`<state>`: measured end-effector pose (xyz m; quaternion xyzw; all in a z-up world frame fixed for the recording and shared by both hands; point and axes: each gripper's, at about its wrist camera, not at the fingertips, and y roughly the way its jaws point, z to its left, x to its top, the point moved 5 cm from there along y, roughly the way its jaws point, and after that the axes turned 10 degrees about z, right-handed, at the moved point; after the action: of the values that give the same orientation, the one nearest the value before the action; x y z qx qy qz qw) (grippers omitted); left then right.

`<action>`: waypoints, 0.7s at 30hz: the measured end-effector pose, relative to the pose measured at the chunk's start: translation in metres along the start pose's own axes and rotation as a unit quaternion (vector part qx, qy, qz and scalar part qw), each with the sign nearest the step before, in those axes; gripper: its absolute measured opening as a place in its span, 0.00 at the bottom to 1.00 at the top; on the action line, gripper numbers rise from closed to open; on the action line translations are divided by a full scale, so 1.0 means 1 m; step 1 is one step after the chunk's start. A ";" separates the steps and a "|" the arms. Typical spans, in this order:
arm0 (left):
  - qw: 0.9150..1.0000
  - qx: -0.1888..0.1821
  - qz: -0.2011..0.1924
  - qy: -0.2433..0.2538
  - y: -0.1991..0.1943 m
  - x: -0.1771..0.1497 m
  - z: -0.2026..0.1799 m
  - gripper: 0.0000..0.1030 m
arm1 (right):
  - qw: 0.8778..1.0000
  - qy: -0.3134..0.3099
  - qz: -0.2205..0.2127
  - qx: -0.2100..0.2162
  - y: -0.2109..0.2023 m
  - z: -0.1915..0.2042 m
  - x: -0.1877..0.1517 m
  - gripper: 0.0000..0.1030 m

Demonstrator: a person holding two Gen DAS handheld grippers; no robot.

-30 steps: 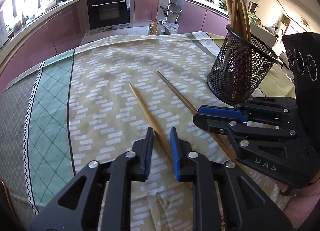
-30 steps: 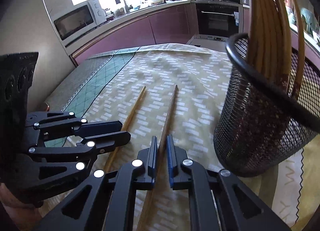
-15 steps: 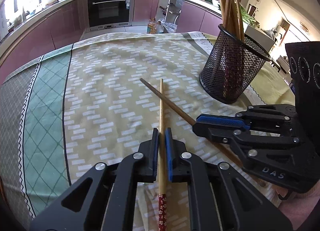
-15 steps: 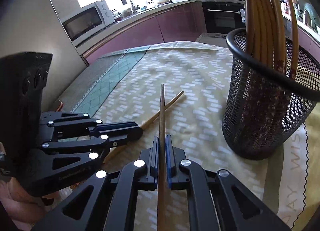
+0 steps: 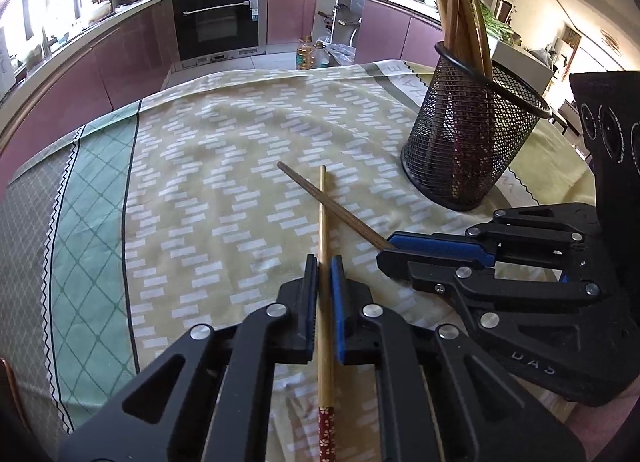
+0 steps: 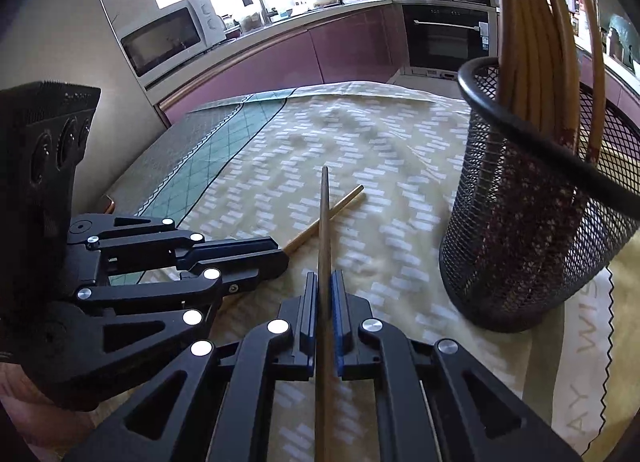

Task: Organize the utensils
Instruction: 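Lift the left gripper's chopstick toward the mesh cup while the right gripper raises its own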

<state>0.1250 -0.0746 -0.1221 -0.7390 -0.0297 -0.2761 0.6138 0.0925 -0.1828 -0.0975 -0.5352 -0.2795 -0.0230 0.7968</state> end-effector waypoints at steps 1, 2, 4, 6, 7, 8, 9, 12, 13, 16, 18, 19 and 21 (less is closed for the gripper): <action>1.000 -0.001 -0.001 -0.002 0.000 0.000 0.000 0.07 | 1.000 0.001 -0.004 0.004 -0.003 0.000 -0.001 0.06; 1.000 -0.003 -0.002 -0.004 -0.001 0.000 0.001 0.07 | 1.000 0.001 -0.007 0.007 -0.005 0.000 -0.001 0.06; 1.000 -0.007 -0.004 -0.006 -0.002 -0.001 0.001 0.07 | 1.000 0.000 -0.016 0.010 -0.012 0.000 -0.001 0.06; 1.000 -0.011 -0.007 -0.007 -0.006 -0.002 0.000 0.07 | 1.000 -0.003 -0.025 0.014 -0.020 0.000 -0.001 0.06; 1.000 -0.013 -0.010 -0.008 -0.008 -0.003 0.000 0.07 | 0.999 -0.004 -0.029 0.016 -0.023 0.001 -0.001 0.06; 1.000 -0.017 -0.013 -0.009 -0.011 -0.004 0.000 0.07 | 0.999 -0.005 -0.033 0.017 -0.026 0.001 -0.001 0.06; 1.000 -0.021 -0.015 -0.010 -0.014 -0.004 0.000 0.07 | 0.999 -0.006 -0.037 0.018 -0.030 0.001 -0.001 0.06; 0.999 -0.038 -0.025 -0.011 -0.024 -0.005 0.000 0.07 | 0.998 -0.008 -0.050 0.024 -0.040 0.004 -0.001 0.06; 0.998 -0.049 -0.029 -0.012 -0.027 -0.005 0.000 0.07 | 0.998 -0.009 -0.054 0.025 -0.043 0.005 -0.001 0.06; 0.996 -0.077 -0.031 -0.021 -0.032 -0.004 0.001 0.07 | 0.997 -0.012 -0.066 0.028 -0.054 0.006 -0.002 0.06; 0.995 -0.088 -0.037 -0.025 -0.037 -0.004 0.001 0.07 | 0.997 -0.013 -0.072 0.030 -0.061 0.006 -0.003 0.06; 0.994 -0.094 -0.040 -0.026 -0.040 -0.004 0.000 0.07 | 0.997 -0.015 -0.076 0.029 -0.064 0.007 -0.003 0.06; 0.993 -0.104 -0.045 -0.029 -0.045 -0.004 0.000 0.07 | 0.996 -0.016 -0.082 0.030 -0.070 0.006 -0.006 0.06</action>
<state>0.1043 -0.0628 -0.0833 -0.8042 -0.0521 -0.2832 0.5199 0.0614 -0.2093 -0.0397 -0.4866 -0.3356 -0.0716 0.8034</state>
